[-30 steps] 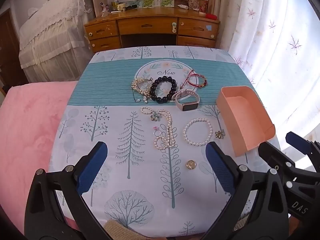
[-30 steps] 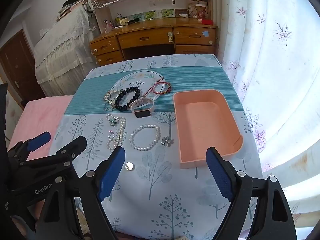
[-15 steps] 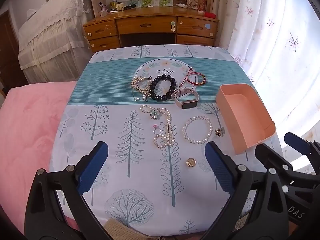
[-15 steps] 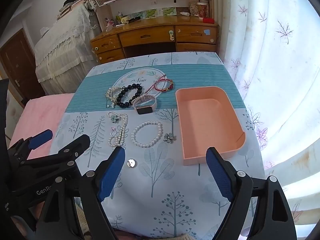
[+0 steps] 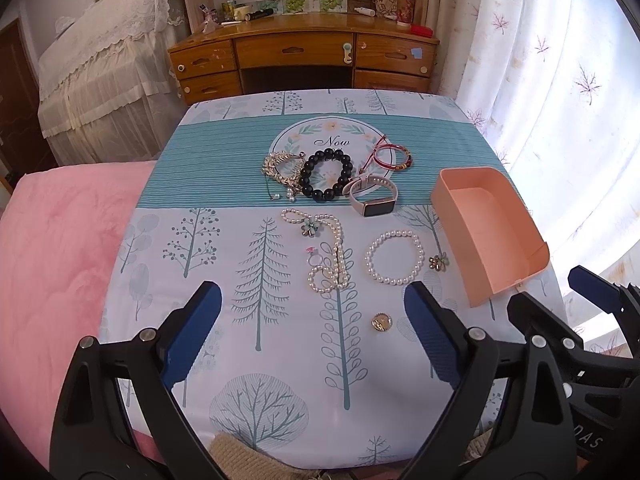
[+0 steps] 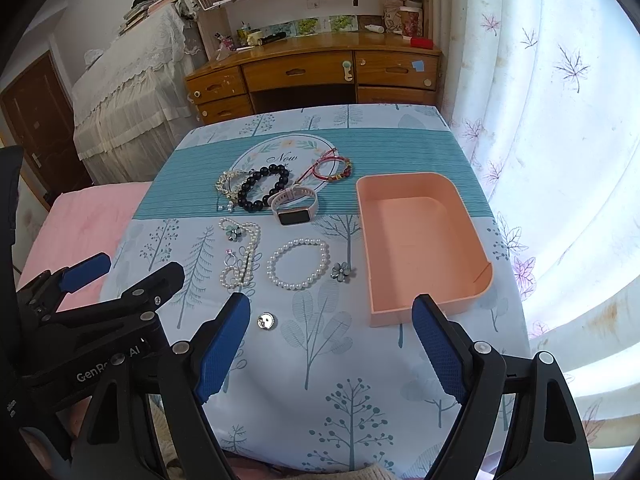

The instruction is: Organize jewelry

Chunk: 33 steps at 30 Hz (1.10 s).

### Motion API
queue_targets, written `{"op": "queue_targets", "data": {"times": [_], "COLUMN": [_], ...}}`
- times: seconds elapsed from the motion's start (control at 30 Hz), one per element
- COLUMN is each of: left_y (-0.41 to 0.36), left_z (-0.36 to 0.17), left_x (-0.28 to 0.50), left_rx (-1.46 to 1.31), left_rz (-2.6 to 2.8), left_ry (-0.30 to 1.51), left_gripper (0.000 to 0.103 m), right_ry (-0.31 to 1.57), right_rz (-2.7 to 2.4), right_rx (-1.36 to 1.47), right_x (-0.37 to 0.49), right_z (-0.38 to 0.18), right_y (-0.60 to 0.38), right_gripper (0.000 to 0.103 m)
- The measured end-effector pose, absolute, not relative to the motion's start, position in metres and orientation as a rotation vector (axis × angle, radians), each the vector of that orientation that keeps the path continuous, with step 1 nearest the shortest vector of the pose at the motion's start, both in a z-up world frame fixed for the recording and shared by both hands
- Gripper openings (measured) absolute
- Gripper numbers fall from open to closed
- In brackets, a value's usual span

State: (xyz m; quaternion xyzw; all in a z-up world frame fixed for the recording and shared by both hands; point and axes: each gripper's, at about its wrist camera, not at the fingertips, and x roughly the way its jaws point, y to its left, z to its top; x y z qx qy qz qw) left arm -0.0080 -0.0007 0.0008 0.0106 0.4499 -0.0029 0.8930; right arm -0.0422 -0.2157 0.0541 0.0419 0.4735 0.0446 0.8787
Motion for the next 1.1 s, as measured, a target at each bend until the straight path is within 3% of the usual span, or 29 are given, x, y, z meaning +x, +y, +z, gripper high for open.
{"op": "queue_targets", "data": {"times": [1.1], "left_y": [0.018], "left_z": [0.013], "left_x": [-0.021], "left_rx": [-0.033], "left_rz": [0.039], "left_ry": [0.889], "left_gripper": [0.092], "right_ry": [0.952], "right_rz": [0.123], "right_rx": [0.061], "right_x": [-0.056], "right_z": [0.074], "right_y": [-0.203], "right_gripper": [0.085]}}
